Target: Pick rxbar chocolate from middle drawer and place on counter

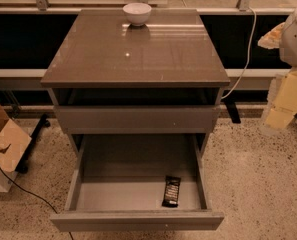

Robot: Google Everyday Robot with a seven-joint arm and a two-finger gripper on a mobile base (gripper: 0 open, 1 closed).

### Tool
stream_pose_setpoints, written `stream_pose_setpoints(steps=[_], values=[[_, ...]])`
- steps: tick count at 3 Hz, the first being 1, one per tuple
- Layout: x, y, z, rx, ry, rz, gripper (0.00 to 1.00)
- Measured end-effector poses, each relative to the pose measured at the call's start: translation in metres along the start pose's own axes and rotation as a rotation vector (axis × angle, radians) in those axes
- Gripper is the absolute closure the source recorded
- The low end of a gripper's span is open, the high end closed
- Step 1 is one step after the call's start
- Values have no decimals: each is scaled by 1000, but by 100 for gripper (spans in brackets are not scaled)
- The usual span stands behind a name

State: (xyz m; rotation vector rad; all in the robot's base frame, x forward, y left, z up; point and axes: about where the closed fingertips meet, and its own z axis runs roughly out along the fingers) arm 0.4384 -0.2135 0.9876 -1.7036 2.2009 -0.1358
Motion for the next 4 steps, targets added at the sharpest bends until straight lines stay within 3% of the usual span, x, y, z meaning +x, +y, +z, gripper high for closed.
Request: stream_pose_setpoints(steps=[2,4], values=[[-4,1,6,10,-33,-14,0],[-6,10,56,-30,-164,20,0]])
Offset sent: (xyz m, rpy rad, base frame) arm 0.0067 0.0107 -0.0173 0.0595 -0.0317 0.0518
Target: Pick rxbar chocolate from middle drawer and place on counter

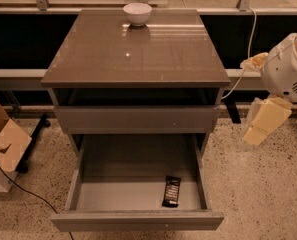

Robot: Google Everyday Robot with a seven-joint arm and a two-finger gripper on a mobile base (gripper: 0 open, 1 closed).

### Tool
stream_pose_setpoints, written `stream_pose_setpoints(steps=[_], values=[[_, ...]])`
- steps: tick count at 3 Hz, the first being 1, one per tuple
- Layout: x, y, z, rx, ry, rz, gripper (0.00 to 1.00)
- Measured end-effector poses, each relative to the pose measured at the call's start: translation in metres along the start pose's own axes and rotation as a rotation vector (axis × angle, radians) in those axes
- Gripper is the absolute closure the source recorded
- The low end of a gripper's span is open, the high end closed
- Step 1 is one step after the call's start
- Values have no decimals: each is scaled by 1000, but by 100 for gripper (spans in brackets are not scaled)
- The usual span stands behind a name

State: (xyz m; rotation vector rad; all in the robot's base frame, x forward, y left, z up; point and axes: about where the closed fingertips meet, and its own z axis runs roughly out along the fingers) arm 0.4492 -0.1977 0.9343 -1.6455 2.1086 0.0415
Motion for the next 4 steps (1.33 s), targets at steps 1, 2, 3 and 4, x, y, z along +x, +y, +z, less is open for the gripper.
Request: stream_pose_setpoints(steps=[1,2,3,4], values=[[4,0,29,-21,-69,16,0],[3,0,28,-16,-73,15,0],[-1,3,33,-26,-84,10,0],[-16,13,73,-59,-160,16,0]])
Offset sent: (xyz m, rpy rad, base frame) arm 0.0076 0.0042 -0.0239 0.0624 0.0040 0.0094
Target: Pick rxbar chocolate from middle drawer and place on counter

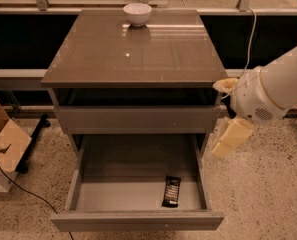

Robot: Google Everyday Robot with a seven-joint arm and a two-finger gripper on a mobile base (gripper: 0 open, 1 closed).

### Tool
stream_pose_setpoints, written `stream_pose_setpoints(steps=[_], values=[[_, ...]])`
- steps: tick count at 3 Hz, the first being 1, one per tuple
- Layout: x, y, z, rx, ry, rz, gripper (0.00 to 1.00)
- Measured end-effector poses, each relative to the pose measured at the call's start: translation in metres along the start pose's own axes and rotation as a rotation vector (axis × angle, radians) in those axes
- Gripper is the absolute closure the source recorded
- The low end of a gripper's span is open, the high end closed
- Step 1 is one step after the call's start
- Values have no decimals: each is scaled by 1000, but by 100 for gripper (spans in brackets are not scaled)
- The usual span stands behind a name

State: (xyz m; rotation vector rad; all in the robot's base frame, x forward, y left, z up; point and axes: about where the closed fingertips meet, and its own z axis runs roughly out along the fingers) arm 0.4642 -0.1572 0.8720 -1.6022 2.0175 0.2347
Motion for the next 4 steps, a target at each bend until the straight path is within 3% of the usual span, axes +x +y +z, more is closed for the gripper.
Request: stream_pose_setpoints(steps=[1,2,3,4], values=[[-1,4,38,-11,-62,10,0],[16,-1,96,-11,-190,35,0],[35,-5,129,-5,-255,46,0],[38,-5,134,-10,-257,44,0]])
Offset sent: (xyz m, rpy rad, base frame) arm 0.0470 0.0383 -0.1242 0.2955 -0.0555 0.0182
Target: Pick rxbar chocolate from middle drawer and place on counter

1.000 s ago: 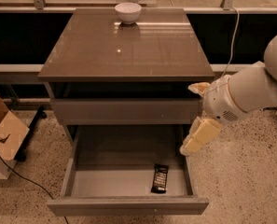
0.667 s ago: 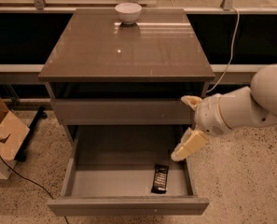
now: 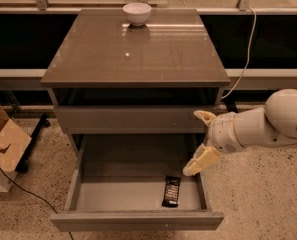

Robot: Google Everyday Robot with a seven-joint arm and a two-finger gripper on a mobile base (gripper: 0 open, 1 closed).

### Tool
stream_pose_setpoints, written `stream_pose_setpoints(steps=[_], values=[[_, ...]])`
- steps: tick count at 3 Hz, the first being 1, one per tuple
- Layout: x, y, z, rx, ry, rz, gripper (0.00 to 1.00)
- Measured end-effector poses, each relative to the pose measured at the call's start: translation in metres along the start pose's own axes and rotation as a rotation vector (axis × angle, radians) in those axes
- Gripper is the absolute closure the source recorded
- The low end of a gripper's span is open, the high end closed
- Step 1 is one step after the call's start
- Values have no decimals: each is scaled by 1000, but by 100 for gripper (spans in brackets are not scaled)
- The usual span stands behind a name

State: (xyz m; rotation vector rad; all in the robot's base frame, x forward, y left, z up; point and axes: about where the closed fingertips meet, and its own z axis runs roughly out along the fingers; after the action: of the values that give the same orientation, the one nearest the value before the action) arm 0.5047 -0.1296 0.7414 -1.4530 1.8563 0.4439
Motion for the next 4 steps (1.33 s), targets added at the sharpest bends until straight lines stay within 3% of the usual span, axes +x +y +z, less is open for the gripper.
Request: stream_pose_setpoints(steps=[2,3,4], values=[[6,-3,37,-23,9,-22,0],[23,-3,69,-18,26,-53,0],[47,-4,99,-12,24,-33,0]])
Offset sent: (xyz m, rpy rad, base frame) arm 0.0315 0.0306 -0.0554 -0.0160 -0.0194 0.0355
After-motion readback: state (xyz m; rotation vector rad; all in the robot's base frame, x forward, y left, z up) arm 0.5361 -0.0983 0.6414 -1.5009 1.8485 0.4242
